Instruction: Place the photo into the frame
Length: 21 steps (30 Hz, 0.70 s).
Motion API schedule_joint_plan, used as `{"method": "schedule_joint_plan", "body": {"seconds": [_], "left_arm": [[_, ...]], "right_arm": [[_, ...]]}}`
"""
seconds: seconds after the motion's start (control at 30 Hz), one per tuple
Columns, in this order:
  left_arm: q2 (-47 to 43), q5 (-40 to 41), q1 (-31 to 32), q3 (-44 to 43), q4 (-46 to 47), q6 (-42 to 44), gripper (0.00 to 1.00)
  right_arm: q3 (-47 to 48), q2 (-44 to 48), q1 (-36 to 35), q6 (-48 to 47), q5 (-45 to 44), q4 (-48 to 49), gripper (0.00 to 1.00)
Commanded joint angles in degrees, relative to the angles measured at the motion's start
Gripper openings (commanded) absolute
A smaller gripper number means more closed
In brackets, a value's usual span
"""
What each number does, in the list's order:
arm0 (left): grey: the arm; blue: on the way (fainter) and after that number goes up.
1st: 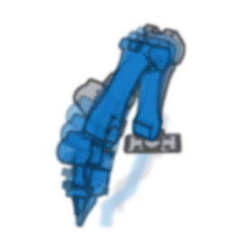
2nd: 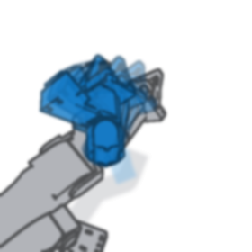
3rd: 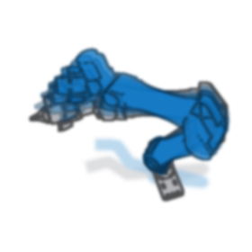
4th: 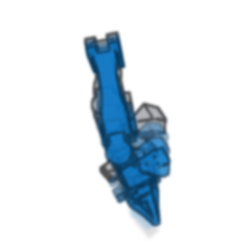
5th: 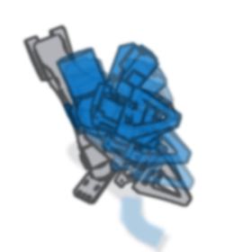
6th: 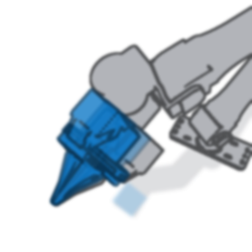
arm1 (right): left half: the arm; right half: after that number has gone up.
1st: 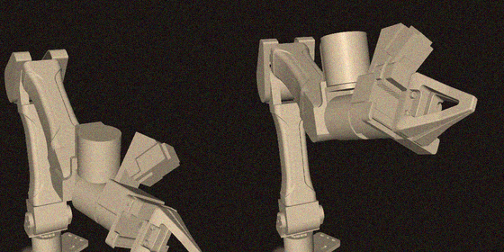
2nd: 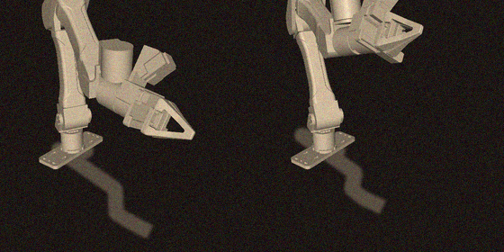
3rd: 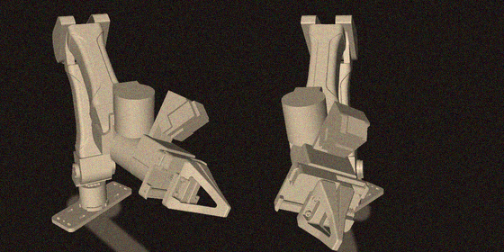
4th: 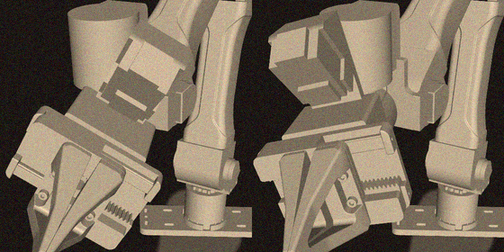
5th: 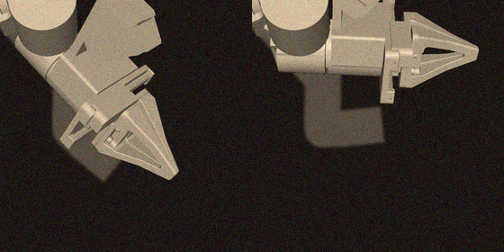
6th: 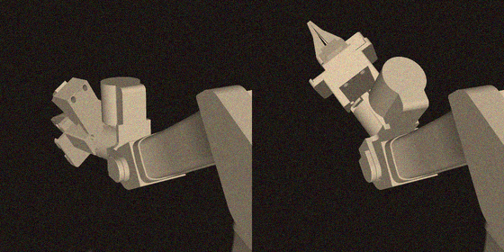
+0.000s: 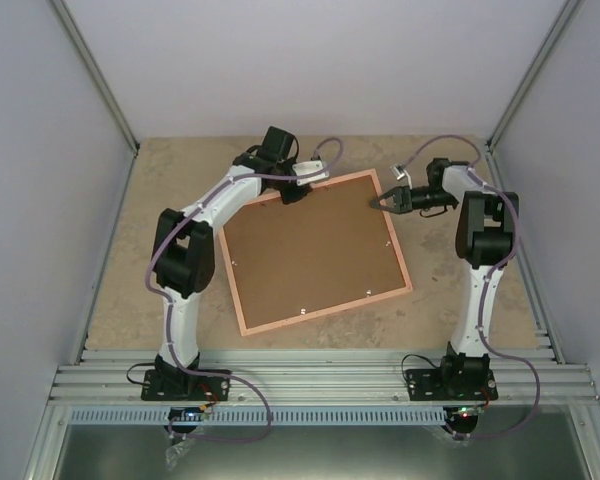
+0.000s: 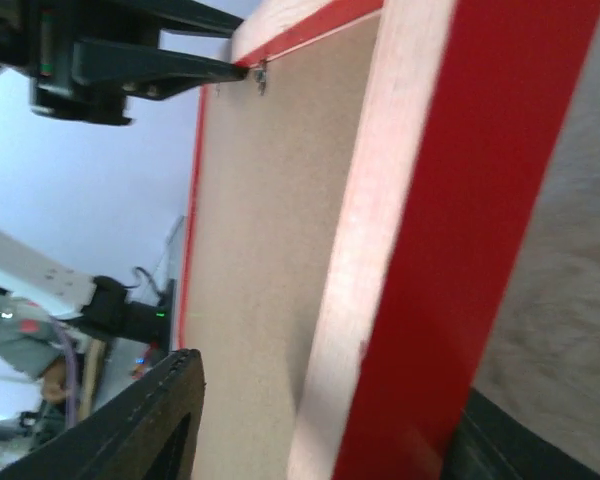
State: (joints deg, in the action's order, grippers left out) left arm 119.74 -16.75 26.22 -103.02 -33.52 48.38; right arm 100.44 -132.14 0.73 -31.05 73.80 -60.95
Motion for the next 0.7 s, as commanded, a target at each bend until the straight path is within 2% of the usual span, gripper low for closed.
{"method": "schedule_joint_plan", "body": {"seconds": [0.0,0.13,0.17,0.23,0.27,0.3,0.4,0.47,0.5,0.6,0.67], "left_arm": [[-6.2,-3.9,0.1,1.8,7.6,-1.4,0.0],[-10.0,-1.7,0.1,5.2,9.9,-4.9,0.0],[-11.0,-0.9,0.1,5.8,10.4,-6.0,0.05],[-12.9,1.3,0.1,6.2,10.9,-8.9,0.21],[-13.9,3.0,0.1,6.1,11.1,-10.6,0.34],[-14.9,4.7,0.0,6.0,11.1,-12.9,0.49],[-18.5,7.3,-1.0,5.8,10.8,-17.9,0.73],[-21.2,7.6,-2.3,5.7,11.4,-22.2,0.89],[-22.5,7.8,-3.1,5.4,11.4,-24.0,0.93],[-24.6,8.8,-4.9,3.3,10.4,-28.3,0.97],[-26.1,9.4,-6.4,2.2,9.5,-30.9,0.97]], "right_arm": [[0.0,0.7,-0.7,-11.6,9.3,-10.6,0.46],[0.1,2.3,-0.2,-14.9,11.6,-14.5,0.2],[0.1,2.9,-0.1,-16.0,12.0,-15.6,0.15],[-0.9,4.4,0.1,-16.3,13.2,-16.0,0.03],[-1.4,5.5,0.3,-16.2,13.9,-16.0,0.01],[-1.6,6.6,0.5,-16.1,14.2,-16.0,0.01],[-0.5,10.4,1.1,-14.0,13.6,-15.3,0.01],[-0.7,15.1,2.0,-6.3,11.9,-9.3,0.0],[-2.6,17.9,2.6,-0.4,10.2,-3.2,0.01],[-11.6,29.6,4.7,19.3,2.5,21.9,0.01],[-15.2,35.6,5.6,25.9,-1.7,29.7,0.01]]}}
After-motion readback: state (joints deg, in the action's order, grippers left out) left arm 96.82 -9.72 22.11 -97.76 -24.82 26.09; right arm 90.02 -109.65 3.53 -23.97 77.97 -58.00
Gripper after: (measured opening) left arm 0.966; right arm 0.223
